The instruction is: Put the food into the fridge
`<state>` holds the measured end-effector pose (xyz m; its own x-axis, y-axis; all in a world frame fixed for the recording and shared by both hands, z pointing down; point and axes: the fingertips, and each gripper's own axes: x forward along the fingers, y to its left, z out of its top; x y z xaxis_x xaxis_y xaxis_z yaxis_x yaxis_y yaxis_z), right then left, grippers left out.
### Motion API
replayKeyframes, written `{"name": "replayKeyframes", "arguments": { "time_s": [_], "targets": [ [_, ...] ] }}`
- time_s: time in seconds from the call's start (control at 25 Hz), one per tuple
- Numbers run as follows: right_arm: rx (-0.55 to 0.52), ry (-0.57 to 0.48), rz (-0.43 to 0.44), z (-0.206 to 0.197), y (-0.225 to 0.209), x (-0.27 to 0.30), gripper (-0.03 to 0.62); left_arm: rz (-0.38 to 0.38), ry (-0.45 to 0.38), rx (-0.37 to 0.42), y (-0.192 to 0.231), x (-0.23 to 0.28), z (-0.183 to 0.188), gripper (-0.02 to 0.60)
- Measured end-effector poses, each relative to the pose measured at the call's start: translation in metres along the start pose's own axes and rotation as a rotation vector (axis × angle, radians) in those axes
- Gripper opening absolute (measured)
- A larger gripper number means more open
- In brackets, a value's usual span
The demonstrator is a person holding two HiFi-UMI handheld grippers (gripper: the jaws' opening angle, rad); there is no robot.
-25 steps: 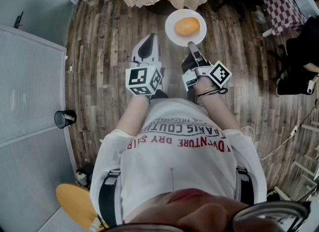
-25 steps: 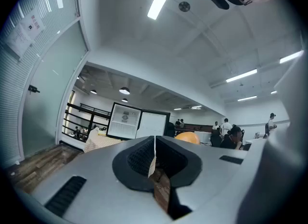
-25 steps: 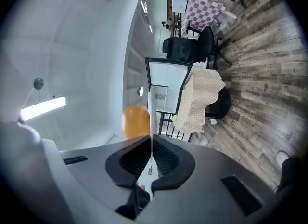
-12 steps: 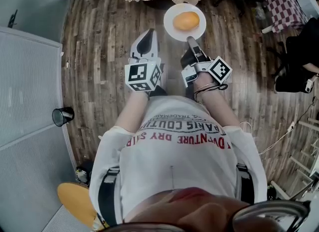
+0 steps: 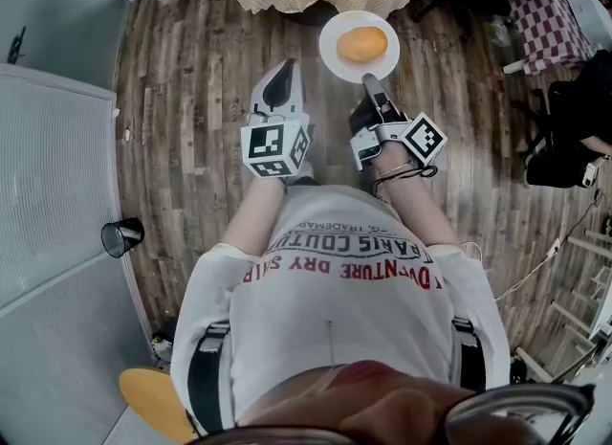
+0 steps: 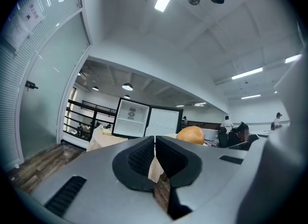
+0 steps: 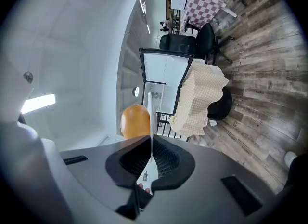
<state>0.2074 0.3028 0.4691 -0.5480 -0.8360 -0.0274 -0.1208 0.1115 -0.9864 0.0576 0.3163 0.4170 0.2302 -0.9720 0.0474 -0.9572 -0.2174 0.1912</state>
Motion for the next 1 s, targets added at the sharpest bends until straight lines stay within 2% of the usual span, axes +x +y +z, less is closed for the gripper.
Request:
{"name": "replayKeyframes", "arguments": {
  "time_s": [0.28, 0.52, 0.8, 1.0],
  "targets": [
    [-0.011, 0.014, -0.048, -0.024, -0.008, 0.073, 0.032, -0.012, -0.006, 0.013, 0.068, 0.037, 0.016, 0.028],
    [-0.002, 0.003, -0.042, -0.023, -0.007, 0.117, 0.032, -0.008, 0.002, 0.018, 0.099, 0.062, 0.019, 0.028],
    [0.029, 0.017, -0.053, -0.007, -0.026, 0.176, 0.032, 0.035, 0.028, 0.025, 0.133, 0.11, 0.013, 0.028],
    [0.063, 0.053, -0.031, 0.019, -0.037, 0.218, 0.032, 0.062, 0.013, 0.055, 0.135, 0.152, 0.018, 0.028]
  ]
}}
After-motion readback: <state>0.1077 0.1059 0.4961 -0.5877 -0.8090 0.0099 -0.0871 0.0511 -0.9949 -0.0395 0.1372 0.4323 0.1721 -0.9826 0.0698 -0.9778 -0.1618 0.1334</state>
